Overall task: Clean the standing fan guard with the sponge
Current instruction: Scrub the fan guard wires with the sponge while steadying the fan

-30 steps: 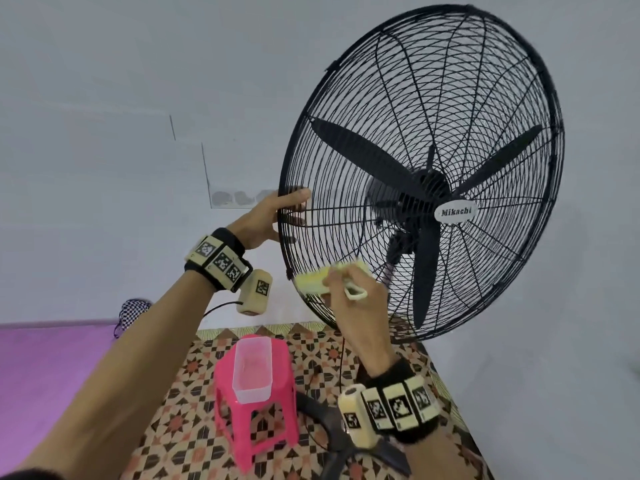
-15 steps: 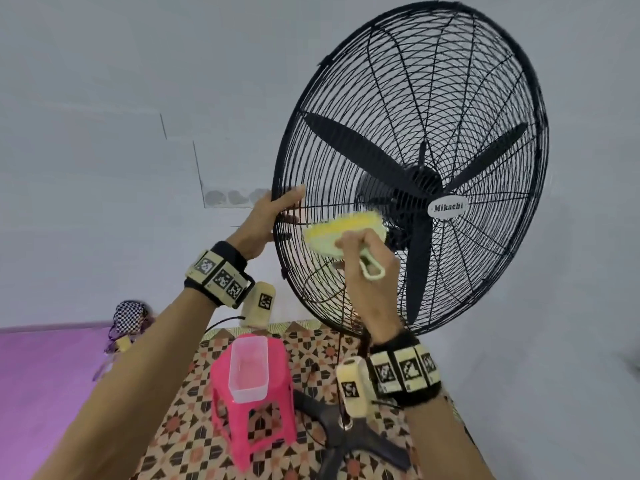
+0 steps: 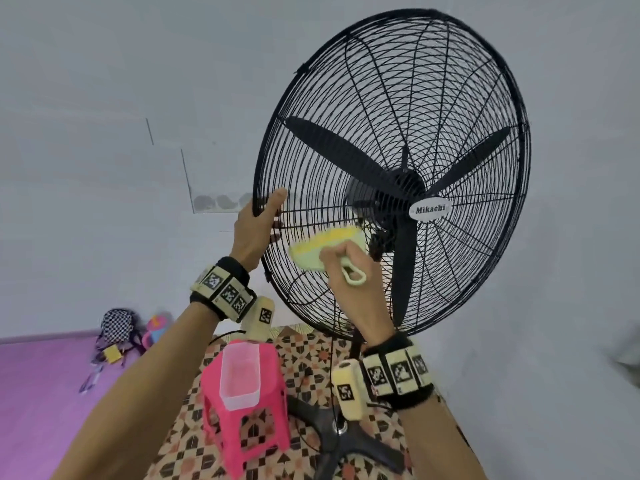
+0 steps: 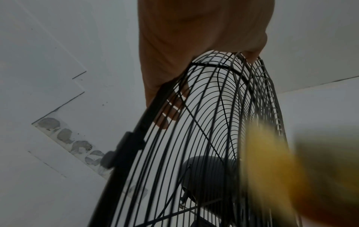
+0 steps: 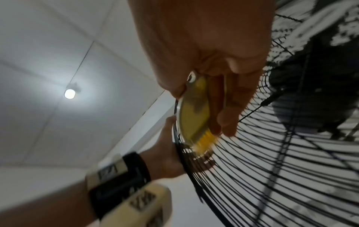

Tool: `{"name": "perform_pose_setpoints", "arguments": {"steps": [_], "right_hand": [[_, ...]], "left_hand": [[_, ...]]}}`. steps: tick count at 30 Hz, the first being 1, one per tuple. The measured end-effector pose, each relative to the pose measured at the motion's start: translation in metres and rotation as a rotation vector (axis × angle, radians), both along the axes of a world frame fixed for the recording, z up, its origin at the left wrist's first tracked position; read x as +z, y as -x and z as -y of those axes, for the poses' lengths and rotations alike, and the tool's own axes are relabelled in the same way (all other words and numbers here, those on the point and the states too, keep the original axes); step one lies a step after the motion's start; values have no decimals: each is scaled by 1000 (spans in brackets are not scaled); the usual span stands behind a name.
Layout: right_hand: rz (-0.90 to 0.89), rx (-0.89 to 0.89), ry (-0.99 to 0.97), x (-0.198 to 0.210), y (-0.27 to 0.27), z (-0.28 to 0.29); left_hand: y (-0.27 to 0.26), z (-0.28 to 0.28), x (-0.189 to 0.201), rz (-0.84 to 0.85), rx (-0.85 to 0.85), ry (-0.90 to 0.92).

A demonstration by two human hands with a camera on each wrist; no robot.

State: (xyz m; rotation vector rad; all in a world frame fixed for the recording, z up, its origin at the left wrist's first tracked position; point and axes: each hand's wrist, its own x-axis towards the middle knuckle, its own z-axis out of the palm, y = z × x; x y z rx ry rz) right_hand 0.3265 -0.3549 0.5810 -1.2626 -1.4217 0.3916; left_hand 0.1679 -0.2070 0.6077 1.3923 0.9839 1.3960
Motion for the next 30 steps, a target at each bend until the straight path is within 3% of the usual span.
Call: {"name": "perform_pose_setpoints", "arguments": {"steps": [4, 7, 10, 14, 16, 18, 21, 23, 27, 30], "right_hand": [[100, -27, 222, -22, -13, 6], [-57, 66, 46, 1, -8, 11], [-15, 40, -60, 7, -1, 4], [72, -50, 130, -22, -14, 5], [28, -33, 225, -19, -20, 13], [-131, 26, 173, 0, -23, 17], [-146, -21, -48, 20, -26, 7], [-149, -59, -13, 14, -30, 0], [71, -169, 169, -20, -49, -4], [-68, -75, -13, -5, -43, 1]], "left_hand": [[2, -2, -5, 48, 12, 5], [-2, 1, -5, 43, 32, -8], [-4, 3, -4, 24, 43, -8], [-7, 11, -16, -26, 163, -155], [-10, 16, -22, -72, 214, -229], [-13, 18, -23, -94, 233, -260], [-13, 18, -20, -114, 233, -259], [-13, 17, -19, -110, 235, -256], [-8, 14, -23, -101, 245, -229], [-9, 13, -26, -100, 246, -221]]}}
